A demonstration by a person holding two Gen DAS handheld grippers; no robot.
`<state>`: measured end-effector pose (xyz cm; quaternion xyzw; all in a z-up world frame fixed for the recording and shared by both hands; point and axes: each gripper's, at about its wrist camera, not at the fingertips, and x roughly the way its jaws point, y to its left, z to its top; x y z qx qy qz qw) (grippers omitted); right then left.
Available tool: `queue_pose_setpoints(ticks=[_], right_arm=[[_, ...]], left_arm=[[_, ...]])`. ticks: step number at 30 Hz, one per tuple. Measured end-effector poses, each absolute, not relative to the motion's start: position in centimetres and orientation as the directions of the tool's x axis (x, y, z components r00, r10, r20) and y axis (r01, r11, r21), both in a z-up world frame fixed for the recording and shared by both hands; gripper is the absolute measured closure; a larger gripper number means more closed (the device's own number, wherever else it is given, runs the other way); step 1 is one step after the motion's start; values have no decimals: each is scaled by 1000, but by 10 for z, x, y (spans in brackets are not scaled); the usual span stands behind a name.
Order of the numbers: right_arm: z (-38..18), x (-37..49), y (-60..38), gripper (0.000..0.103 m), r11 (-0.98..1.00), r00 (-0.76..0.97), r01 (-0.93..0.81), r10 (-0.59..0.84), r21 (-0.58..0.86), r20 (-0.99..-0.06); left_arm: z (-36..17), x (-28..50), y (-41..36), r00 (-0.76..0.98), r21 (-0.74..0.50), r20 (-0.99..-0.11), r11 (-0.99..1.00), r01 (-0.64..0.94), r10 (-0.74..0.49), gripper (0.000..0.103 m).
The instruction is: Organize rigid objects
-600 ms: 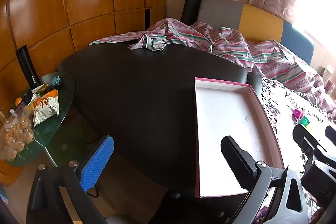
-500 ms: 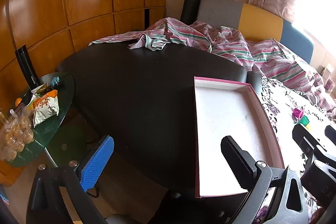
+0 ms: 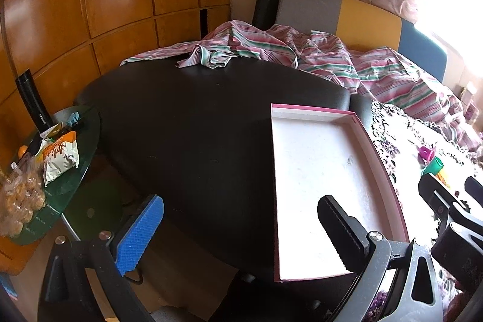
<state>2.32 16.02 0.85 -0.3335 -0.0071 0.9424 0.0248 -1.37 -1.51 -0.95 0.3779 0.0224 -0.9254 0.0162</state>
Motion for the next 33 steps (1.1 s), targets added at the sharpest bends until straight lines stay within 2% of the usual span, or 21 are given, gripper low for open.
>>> queue_pose_setpoints(ticks=[15,19,24,27,33], right_arm=[[3,22,182,0,-997,-767,-79,69,-13,-638],[0,20,196,0,-996,-756,-86,70,-7,-650],[-1,16,254,0,-988,-731,-131,38,85,-681],[3,17,310,0,-973,-715,-199,65,113,-696],[-6,25,421,0,-902,-673,-394,154,175,-723]], left_arm=[[-12,-13,2,-710,-20,-704,-1000,-12,22,0],[-9,-14,9,-705,-66,-701,-994,-88,109,0],[-3,-20,36,-669,-97,-710,-972,-212,217,0],[-1,-29,62,-618,-109,-735,-949,-297,278,0],[8,-27,123,-556,-127,-727,-875,-468,403,1]])
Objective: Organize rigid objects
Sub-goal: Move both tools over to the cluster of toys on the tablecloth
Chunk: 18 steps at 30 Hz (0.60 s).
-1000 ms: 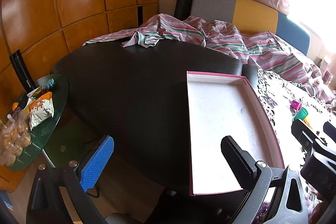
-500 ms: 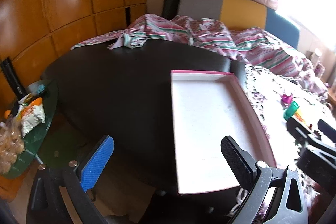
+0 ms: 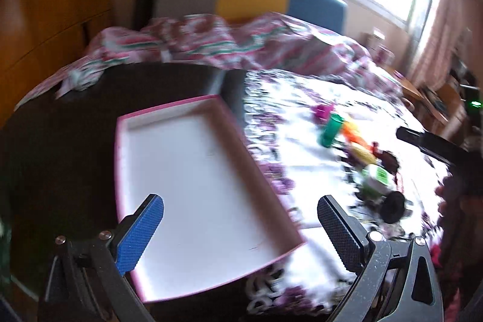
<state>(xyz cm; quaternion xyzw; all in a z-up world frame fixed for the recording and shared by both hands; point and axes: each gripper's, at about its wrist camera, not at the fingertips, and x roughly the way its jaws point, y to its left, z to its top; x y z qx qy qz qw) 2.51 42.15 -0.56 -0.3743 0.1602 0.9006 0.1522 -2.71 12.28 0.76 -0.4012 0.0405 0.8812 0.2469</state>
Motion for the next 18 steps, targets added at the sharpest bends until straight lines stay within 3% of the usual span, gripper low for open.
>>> queue_pose_setpoints(ticks=[7,11,18], right_arm=[[-37,51,494,0,-744,-667,-565,158,356,-728],[-36,57,502,0,-716,-665,-596,186,364,-723],[-38,57,506,0,-703,-684,-583,152,408,-714]], left_arm=[[-3,-31,207,-431,-134,-769,-779,-613,472,1],[-19,-29,253,-333,-167,-797,-714,-680,504,13],[-44,-26,320,-134,-257,-843,-608,-751,522,16]])
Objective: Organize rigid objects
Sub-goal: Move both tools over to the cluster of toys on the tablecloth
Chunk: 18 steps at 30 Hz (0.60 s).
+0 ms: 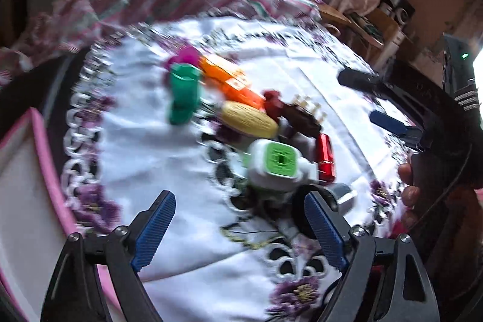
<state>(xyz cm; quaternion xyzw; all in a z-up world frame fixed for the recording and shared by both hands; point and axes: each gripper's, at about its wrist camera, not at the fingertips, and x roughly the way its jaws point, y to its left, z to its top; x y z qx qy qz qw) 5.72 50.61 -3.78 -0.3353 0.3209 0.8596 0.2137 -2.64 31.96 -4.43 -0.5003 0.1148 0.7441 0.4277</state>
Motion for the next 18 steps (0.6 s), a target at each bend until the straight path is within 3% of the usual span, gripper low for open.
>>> queue_pose_setpoints(ticks=[4,13,15,16,17,18], right_arm=[[-39,58,508,0,-696,-689,-580,142,424,-711],[-40,65,516,0,-662,-700,-592,140,460,-700],[-41,66,518,0,-652,-698,-598,138,466,-702],[-42,67,519,0,-649,-696,-601,139,467,-704],[-42,67,520,0,-647,-694,-605,142,465,-706],[-42,67,520,0,-644,-690,-610,146,461,-709]], left_arm=[[-64,-41,336,35,-447,-837,-643,-622,547,16],[-86,-54,362,136,-552,-820,-707,-442,556,16],[-88,-54,367,140,-558,-819,-715,-422,557,20],[-89,-53,371,131,-551,-823,-720,-422,553,28],[-90,-54,373,131,-548,-825,-722,-423,550,45],[-92,-55,375,137,-553,-822,-716,-426,553,46]])
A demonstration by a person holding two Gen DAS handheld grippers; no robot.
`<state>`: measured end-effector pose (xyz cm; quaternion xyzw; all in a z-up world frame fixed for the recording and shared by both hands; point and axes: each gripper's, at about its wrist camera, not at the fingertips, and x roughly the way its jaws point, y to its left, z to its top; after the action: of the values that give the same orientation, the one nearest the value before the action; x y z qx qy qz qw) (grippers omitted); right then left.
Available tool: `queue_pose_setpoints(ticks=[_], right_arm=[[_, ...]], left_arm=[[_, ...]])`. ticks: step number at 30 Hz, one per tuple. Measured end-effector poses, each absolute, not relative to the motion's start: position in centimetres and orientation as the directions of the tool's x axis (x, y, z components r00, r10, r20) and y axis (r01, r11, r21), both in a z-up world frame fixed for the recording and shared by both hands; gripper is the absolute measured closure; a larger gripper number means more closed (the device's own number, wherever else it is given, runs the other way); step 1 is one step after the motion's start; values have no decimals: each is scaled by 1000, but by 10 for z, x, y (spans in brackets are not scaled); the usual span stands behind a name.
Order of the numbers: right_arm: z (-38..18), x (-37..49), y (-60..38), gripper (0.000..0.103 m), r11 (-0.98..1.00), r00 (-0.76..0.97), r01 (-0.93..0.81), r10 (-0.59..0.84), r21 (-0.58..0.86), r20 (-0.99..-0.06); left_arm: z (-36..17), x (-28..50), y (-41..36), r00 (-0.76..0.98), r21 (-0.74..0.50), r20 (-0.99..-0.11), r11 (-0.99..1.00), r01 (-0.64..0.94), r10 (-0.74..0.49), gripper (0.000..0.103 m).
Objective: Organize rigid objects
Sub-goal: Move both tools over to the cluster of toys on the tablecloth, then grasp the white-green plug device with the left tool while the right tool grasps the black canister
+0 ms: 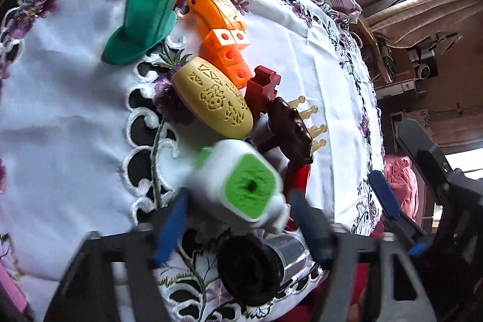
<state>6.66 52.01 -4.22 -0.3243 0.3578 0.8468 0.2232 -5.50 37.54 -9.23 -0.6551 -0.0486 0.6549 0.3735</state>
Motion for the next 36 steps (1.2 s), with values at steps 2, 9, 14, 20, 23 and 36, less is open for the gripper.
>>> queue_pose_setpoints(ticks=[2,9,14,20,23,36], right_arm=[[-43,67,520,0,-644,-686,-614,148,457,-712],[-45,66,521,0,-642,-682,-616,145,456,-717],[-48,65,520,0,-639,-673,-620,136,455,-727],[-51,68,523,0,-615,-673,-628,121,477,-730],[-50,73,527,0,-596,-680,-636,132,491,-721],[-48,77,532,1,-579,-689,-640,139,506,-711]], left_arm=[[-92,-58,378,134,-568,-809,-702,-429,572,48],[-75,-70,372,71,-541,-803,-673,-503,592,84],[-79,-83,355,66,-524,-821,-703,-480,567,86],[-77,-70,350,43,-526,-818,-715,-462,574,26],[-70,-56,372,12,-460,-840,-699,-547,543,26],[-91,-37,426,-12,-289,-905,-636,-715,424,50]])
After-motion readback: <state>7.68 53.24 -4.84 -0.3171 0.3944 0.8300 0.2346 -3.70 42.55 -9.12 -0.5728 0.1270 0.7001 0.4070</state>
